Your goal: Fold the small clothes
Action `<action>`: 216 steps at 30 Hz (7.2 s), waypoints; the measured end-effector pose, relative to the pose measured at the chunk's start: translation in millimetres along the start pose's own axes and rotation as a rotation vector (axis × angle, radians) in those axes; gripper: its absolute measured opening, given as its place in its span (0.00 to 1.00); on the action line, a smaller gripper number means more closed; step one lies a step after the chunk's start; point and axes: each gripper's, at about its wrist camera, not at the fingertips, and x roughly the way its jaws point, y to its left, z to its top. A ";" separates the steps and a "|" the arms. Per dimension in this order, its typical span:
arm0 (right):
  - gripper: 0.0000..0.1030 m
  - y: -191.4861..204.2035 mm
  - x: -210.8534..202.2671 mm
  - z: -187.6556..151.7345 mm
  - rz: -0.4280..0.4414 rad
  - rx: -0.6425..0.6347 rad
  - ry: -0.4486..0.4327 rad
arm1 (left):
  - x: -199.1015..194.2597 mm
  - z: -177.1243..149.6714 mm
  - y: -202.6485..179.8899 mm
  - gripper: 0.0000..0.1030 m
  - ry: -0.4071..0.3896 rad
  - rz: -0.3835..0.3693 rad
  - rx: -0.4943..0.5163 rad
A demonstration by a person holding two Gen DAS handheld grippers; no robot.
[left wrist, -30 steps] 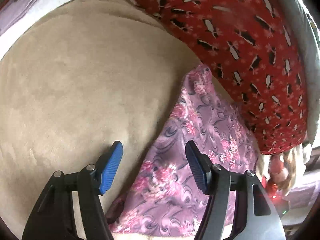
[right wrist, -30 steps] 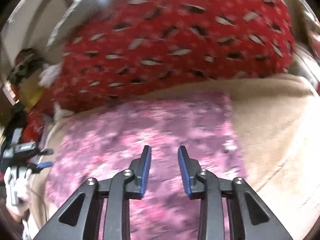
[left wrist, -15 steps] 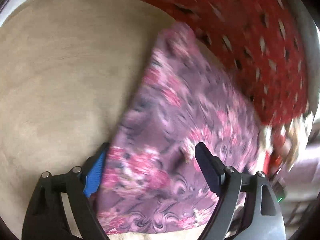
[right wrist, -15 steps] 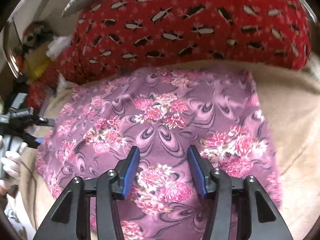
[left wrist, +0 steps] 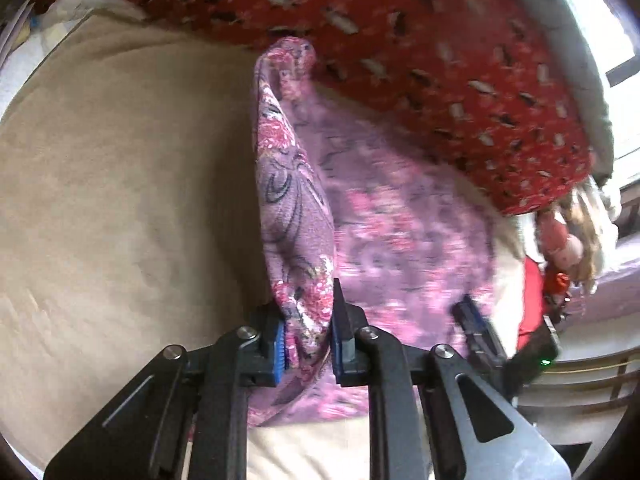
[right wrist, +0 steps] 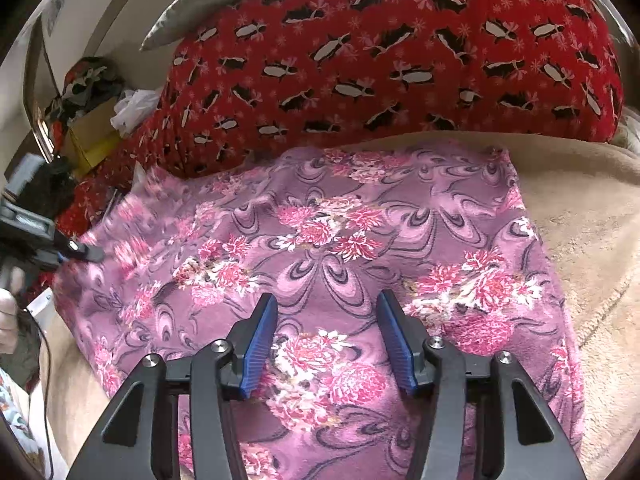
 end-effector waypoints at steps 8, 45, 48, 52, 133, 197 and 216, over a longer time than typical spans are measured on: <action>0.52 -13.8 -24.2 9.7 0.004 0.097 0.026 | -11.5 -8.0 -59.6 0.12 -0.021 -0.065 0.007; 0.75 -79.1 -47.0 -29.0 -0.078 0.071 0.027 | 95.0 -63.3 -136.1 0.13 0.226 -0.241 -0.099; 0.75 -81.7 -48.2 -22.0 -0.062 0.076 0.078 | 52.2 -57.2 -109.0 0.25 0.117 -0.248 -0.095; 0.64 -75.5 -77.0 -1.1 -0.160 0.089 -0.003 | 26.4 -42.6 -60.6 0.46 -0.008 -0.146 -0.152; 0.07 -89.4 -126.3 -28.7 0.106 0.270 -0.045 | 72.4 -132.4 -112.6 0.71 0.028 0.195 0.134; 0.68 -107.6 2.0 11.2 0.191 0.305 0.154 | 111.8 -44.2 -141.2 0.77 0.065 0.036 0.143; 0.41 -74.9 -7.1 12.3 0.031 0.132 0.093 | 105.9 -45.2 -147.0 0.35 0.014 0.016 0.198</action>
